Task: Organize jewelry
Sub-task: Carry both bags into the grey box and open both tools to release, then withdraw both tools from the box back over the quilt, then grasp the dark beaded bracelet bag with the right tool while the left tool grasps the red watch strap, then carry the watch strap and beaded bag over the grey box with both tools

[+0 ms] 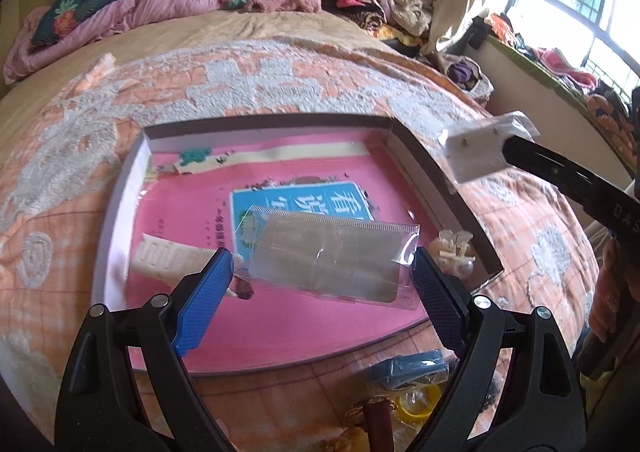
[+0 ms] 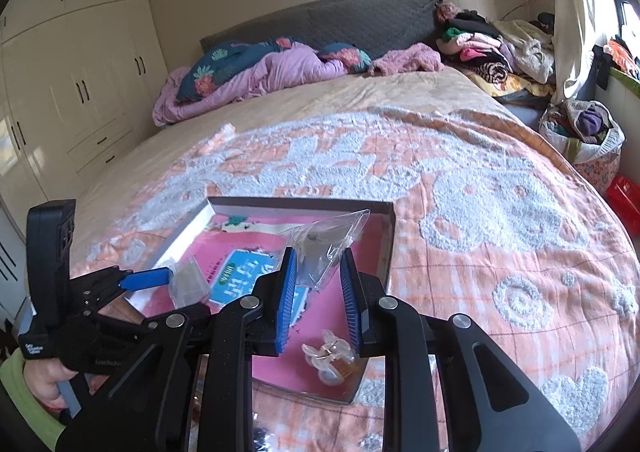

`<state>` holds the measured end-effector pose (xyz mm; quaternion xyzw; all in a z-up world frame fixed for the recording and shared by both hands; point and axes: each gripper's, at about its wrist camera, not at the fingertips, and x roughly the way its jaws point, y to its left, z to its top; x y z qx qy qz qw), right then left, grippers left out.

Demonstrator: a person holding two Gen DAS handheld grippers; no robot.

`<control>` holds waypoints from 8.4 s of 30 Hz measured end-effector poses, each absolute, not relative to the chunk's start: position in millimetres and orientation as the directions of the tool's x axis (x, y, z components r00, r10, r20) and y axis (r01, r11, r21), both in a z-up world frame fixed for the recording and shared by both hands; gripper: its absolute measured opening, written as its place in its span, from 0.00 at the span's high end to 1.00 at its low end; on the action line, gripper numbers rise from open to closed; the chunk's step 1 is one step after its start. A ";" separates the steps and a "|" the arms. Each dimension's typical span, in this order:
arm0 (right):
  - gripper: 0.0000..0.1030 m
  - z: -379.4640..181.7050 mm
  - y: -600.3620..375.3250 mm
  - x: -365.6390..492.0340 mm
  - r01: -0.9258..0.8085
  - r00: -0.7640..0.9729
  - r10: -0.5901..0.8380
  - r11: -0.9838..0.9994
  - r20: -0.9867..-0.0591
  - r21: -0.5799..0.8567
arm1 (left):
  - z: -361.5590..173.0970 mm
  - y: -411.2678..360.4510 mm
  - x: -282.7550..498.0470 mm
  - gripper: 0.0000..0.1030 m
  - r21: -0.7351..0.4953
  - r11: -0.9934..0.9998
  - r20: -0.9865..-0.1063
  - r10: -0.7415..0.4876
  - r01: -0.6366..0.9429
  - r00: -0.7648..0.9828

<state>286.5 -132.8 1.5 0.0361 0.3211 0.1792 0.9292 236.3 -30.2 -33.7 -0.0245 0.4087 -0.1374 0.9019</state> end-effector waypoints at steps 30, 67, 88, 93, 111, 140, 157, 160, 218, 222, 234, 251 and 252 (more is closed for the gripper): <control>0.74 -44.0 -134.1 297.8 -0.269 0.681 0.328 0.944 -0.655 0.193 | -52.3 -36.5 241.7 0.15 -0.090 0.973 -0.765 -0.205 0.214 0.610; 0.24 19.2 -155.2 233.5 -0.265 0.794 0.345 0.938 -0.500 0.225 | 22.5 8.8 204.5 0.09 -0.143 0.980 -0.638 -0.198 0.138 0.744; 0.24 39.4 -157.8 186.0 -0.304 0.800 0.381 0.923 -0.463 0.235 | 40.8 20.4 160.8 0.09 -0.184 0.976 -0.623 -0.206 0.115 0.754; 0.24 41.4 -155.5 177.0 -0.323 0.793 0.398 0.917 -0.462 0.235 | 43.5 16.9 148.3 0.09 -0.177 0.978 -0.617 -0.196 0.109 0.762; 0.24 37.8 -153.8 149.2 -0.355 0.769 0.423 0.906 -0.479 0.230 | 33.8 -4.8 112.6 0.09 -0.125 0.985 -0.642 -0.172 0.119 0.747; 0.24 -33.6 -142.3 150.0 -0.340 0.641 0.365 0.924 -0.675 0.177 | -21.5 -45.4 102.0 0.38 -0.048 0.970 -0.742 -0.194 0.237 0.642; 0.57 -81.0 -124.5 173.2 -0.372 0.511 0.406 0.899 -0.758 0.231 | -56.3 -56.7 117.6 0.71 -0.087 0.953 -0.793 -0.242 0.289 0.559; 0.62 -86.9 -117.8 177.0 -0.385 0.487 0.424 0.889 -0.763 0.248 | -60.0 -57.1 120.3 0.71 -0.093 0.953 -0.798 -0.245 0.289 0.550; 0.72 -11.3 -129.6 172.0 -0.407 0.673 0.459 0.885 -0.579 0.227 | 25.4 25.0 150.1 0.92 -0.162 0.980 -0.629 -0.191 0.113 0.753; 0.72 -3.5 -126.7 176.7 -0.412 0.684 0.460 0.884 -0.567 0.220 | 28.2 20.2 159.7 0.92 -0.165 0.978 -0.626 -0.202 0.125 0.753; 0.72 20.9 -113.6 194.1 -0.417 0.720 0.451 0.889 -0.527 0.191 | 35.5 8.9 178.9 0.92 -0.165 0.974 -0.610 -0.223 0.153 0.761; 0.72 23.5 -110.9 229.1 -0.394 0.736 0.425 0.902 -0.527 0.177 | 24.5 -1.4 208.1 0.92 -0.163 0.974 -0.635 -0.227 0.159 0.738; 0.72 23.0 -110.6 231.7 -0.394 0.735 0.425 0.902 -0.528 0.178 | 22.7 -1.5 209.7 0.92 -0.164 0.973 -0.638 -0.228 0.160 0.736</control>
